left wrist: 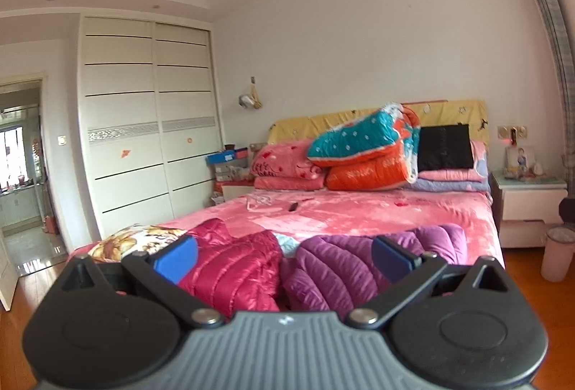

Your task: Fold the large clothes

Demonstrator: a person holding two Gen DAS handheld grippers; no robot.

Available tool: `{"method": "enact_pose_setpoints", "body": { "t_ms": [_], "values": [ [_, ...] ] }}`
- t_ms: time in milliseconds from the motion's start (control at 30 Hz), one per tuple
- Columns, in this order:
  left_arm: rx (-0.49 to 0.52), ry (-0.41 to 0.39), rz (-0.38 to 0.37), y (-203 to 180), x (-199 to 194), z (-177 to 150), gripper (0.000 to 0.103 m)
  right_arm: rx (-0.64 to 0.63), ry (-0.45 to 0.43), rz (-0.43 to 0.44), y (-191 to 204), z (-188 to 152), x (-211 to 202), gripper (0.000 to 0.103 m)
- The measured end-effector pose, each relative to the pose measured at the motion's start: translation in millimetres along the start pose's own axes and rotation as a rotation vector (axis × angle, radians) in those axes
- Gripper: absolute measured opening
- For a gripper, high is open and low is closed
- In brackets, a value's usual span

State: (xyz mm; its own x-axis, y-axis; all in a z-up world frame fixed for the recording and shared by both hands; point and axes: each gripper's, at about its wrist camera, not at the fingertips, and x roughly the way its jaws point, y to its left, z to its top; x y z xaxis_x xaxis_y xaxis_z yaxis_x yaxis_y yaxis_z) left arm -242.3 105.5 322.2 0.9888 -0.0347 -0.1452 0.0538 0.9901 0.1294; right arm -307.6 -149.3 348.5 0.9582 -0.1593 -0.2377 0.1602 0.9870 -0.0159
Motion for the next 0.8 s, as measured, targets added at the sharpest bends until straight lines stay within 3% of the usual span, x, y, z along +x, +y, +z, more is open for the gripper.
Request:
{"method": "enact_pose_setpoints", "body": {
  "t_ms": [333,800],
  "values": [
    [-0.03,-0.007,0.033,17.2,-12.3,-0.7,0.102,0.022,-0.058,0.065,8.3,10.6,-28.6,0.103],
    [-0.003,0.077,0.082,14.2,11.9,-20.3,0.102,0.032,-0.037,0.173,5.7,-1.5,-5.2,0.103]
  ]
}}
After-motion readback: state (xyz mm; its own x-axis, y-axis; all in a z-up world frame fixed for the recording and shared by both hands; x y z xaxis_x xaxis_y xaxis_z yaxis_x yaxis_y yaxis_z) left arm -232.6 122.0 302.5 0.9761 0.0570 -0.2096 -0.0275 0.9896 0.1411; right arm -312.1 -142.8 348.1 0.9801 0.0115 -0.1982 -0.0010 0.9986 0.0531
